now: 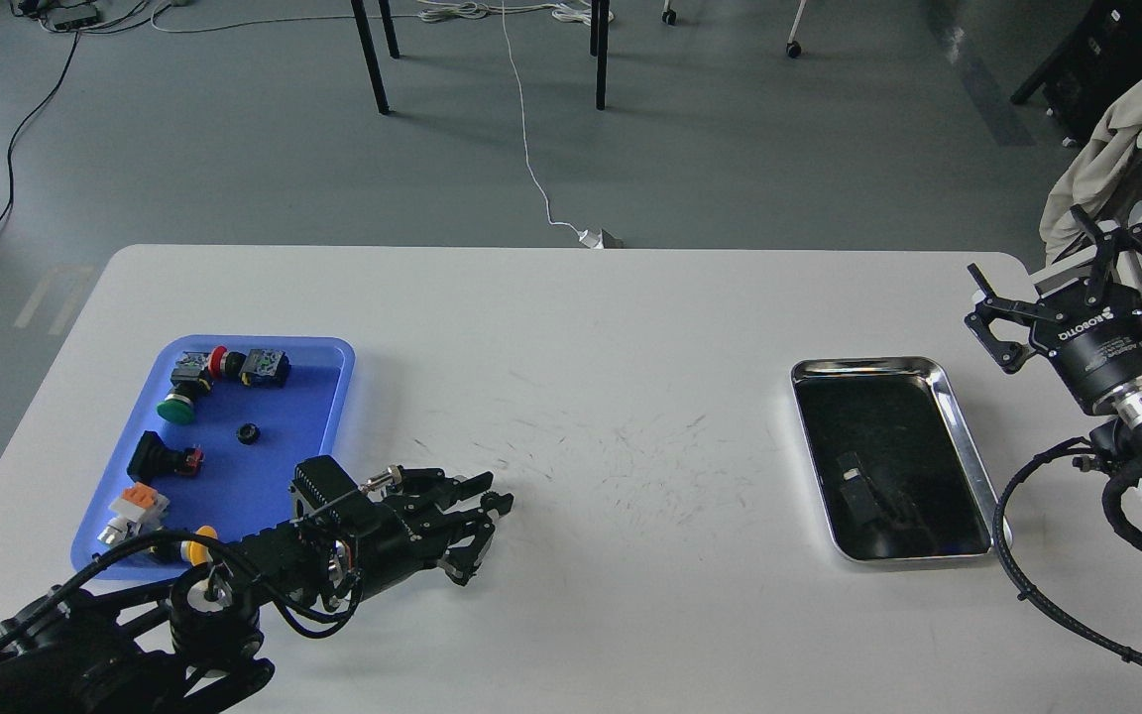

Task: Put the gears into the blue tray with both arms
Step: 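Carry the black part with the left gripper into the blue tray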

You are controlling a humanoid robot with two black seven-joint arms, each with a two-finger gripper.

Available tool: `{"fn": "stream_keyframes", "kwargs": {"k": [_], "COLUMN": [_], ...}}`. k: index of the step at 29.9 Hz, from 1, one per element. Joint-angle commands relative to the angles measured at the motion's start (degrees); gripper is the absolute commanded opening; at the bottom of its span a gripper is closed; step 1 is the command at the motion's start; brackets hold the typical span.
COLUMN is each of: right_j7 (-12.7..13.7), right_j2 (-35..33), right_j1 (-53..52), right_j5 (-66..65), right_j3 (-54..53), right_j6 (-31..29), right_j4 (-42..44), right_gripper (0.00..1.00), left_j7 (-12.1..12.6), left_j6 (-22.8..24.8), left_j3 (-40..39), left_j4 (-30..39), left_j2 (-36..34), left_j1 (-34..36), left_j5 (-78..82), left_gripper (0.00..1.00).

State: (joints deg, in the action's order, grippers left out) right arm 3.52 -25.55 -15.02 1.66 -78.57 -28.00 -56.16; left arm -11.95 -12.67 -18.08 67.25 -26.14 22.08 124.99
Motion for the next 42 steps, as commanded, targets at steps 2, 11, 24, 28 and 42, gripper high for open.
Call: {"fn": "stream_keyframes", "kwargs": {"k": [2,11,24,28,42], "right_j7": [0.0,0.0,0.0,0.0,0.0], "right_j2": [0.1,0.1,0.1,0.1,0.1], "right_j1": [0.1,0.0,-0.1,-0.1,-0.7], "right_j5": [0.0,0.0,-0.1,0.0,-0.1], "right_j3": [0.0,0.0,0.1,0.2,0.2], "right_j6": [0.0,0.0,0.0,0.0,0.0], "right_j4": [0.0,0.0,-0.1,-0.1,0.0], "right_gripper": [0.97,0.97,0.97,0.97,0.97], "left_j7": [0.1,0.0,-7.7,-8.5,-8.4], "left_j6": [-0.9,-3.3,-7.5,-8.9,-9.0], "left_j3": [-0.4,-4.3,-3.4,-3.3,-3.3], "left_j4": [0.1,8.8,-2.9,-5.1,-5.2], "left_j2": [-1.5,-13.9,-25.1,-24.8,-21.5], "left_j1": [-0.4,1.3,-0.8,-2.1,-4.5], "left_j5": [0.0,0.0,-11.5,-13.2,-13.4], "left_gripper": [0.08,0.07,0.08,0.08,0.10]}}
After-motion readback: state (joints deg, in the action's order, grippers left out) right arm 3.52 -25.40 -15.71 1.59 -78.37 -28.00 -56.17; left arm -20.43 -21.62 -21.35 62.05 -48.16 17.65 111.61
